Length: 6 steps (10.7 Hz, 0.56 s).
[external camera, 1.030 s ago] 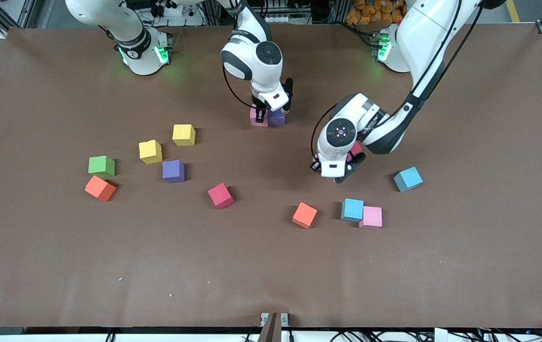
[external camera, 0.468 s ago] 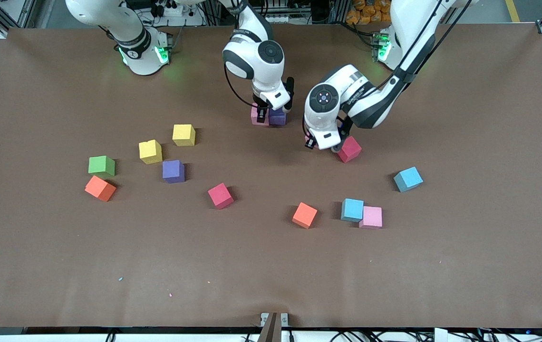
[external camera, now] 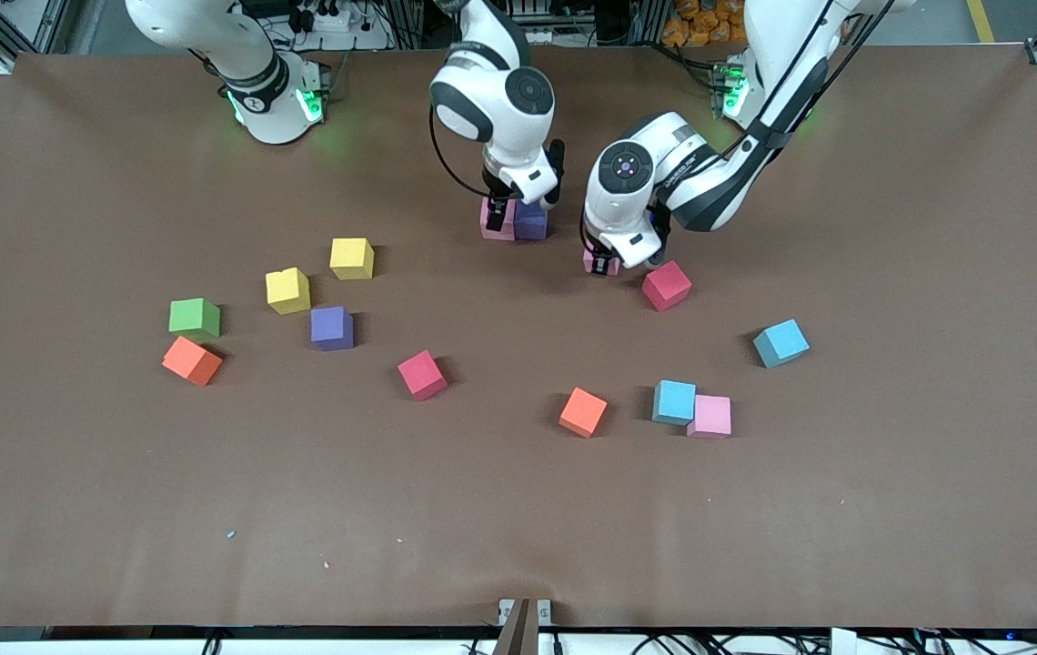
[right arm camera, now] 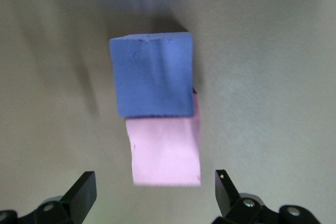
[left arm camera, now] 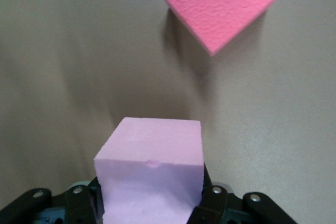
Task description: Arrange 11 blocks into digit 3
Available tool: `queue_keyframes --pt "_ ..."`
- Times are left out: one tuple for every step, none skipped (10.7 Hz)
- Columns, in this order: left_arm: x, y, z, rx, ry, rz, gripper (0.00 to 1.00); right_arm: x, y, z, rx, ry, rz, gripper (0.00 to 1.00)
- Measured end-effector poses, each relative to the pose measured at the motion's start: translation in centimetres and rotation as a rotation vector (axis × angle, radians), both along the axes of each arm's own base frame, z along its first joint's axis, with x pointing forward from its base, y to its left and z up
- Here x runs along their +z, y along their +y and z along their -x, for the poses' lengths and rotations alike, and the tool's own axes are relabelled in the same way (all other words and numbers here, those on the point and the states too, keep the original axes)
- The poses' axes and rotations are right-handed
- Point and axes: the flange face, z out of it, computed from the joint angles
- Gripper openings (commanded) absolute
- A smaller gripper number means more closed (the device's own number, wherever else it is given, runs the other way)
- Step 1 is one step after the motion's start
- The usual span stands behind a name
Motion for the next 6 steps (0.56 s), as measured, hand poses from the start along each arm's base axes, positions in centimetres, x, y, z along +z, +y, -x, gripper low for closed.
queue_keyframes --pt "-0.1 -0.2 0.3 0.044 -0.011 0.012 0.0 2.0 -0.8 -1.0 -0.04 -0.007 -0.001 1.0" --pt "0.0 -0.6 0.6 0.077 -0.025 0.033 0.0 3.7 -2.3 -3.0 -0.114 -0.017 -0.002 1.0" --pt "0.2 -1.2 1.1 0.099 -0.039 0.059 0.0 4.9 -4.5 -6.0 -0.205 -0.029 -0.012 1.0" --pt "0.2 -1.6 1.9 0.112 -0.046 0.079 0.0 5.6 -7.2 -9.5 -0.293 -0.043 -0.026 1.0" --pt "0.0 -1.9 2.6 0.122 -0.05 0.095 0.0 6.0 -9.7 -13.0 -0.373 -0.065 -0.051 1.0" --pt "-0.4 -1.9 3.4 0.133 -0.05 0.104 0.0 6.1 -11.9 -16.2 -0.445 -0.091 -0.08 1.0"
